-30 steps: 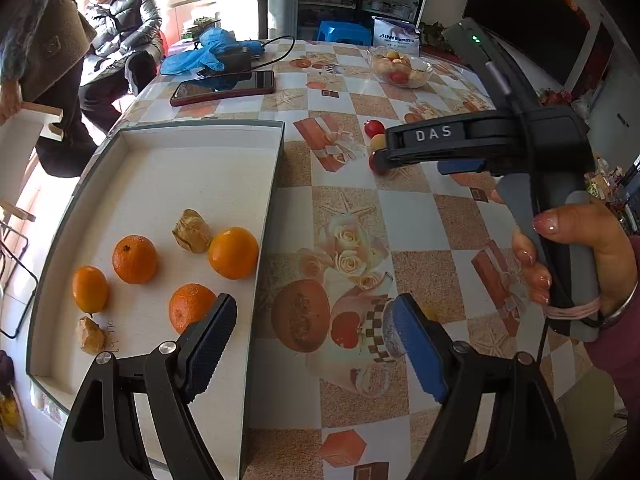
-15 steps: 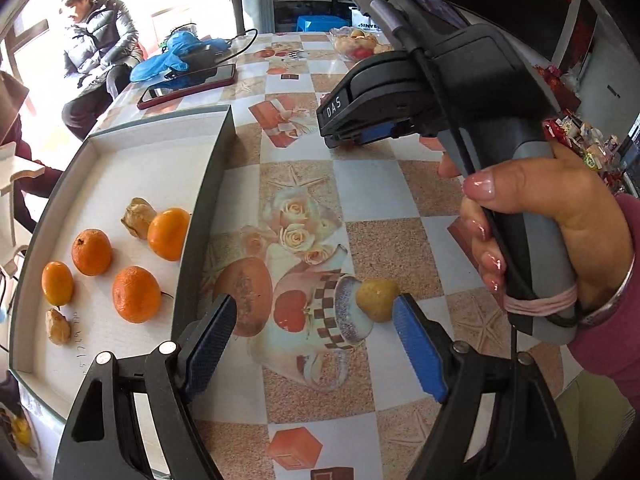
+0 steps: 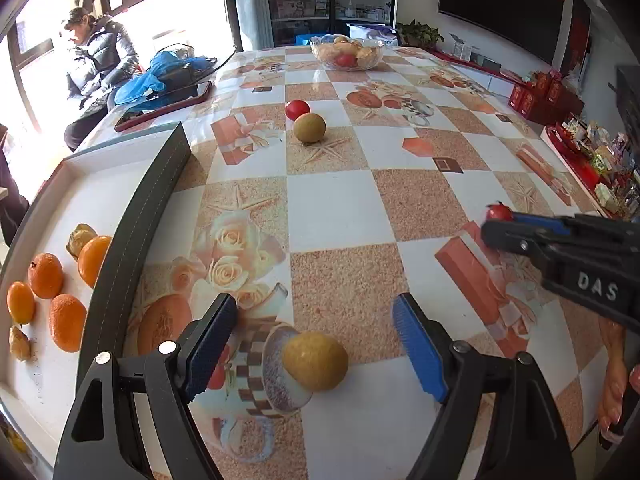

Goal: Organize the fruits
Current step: 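Close the left tool around the yellow round fruit while the right tool holds the tomato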

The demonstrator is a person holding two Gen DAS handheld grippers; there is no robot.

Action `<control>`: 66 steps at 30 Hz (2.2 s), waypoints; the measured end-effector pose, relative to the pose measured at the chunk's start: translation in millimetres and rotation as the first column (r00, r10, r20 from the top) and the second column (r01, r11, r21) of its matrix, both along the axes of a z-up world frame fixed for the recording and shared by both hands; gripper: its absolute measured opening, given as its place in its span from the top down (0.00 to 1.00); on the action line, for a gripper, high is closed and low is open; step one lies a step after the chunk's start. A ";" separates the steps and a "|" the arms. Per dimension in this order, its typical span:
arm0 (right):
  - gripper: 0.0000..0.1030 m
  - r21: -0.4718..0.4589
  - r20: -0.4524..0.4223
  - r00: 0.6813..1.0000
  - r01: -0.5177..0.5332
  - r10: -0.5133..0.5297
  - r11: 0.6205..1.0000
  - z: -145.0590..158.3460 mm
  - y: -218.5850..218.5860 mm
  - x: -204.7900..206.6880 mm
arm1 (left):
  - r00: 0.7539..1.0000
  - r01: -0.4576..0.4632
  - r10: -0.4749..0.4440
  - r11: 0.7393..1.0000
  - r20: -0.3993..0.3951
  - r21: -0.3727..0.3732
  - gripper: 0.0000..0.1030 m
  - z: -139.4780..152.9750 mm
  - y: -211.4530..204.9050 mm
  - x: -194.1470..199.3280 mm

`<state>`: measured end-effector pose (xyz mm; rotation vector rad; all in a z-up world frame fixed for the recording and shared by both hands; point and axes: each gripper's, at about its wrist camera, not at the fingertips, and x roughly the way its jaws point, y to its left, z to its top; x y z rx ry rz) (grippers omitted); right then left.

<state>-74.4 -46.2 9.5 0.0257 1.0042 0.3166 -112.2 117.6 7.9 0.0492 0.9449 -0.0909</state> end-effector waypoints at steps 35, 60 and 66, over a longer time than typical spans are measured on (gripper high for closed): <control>0.74 -0.016 0.138 0.990 0.034 -0.032 0.999 -6.6 -5.6 -18.2 | 0.999 -0.027 0.027 1.000 0.029 -0.004 0.09 -3.4 0.8 -0.5; 0.74 -0.024 0.139 0.990 0.035 -0.031 0.999 -6.0 -3.8 -18.4 | 0.999 -0.027 0.027 1.000 0.029 -0.004 0.09 -3.7 0.4 -0.1; 0.74 -0.024 0.139 0.990 0.035 -0.031 0.999 -6.0 -3.6 -18.4 | 0.999 -0.026 0.026 1.000 0.029 -0.004 0.09 -3.7 0.4 0.0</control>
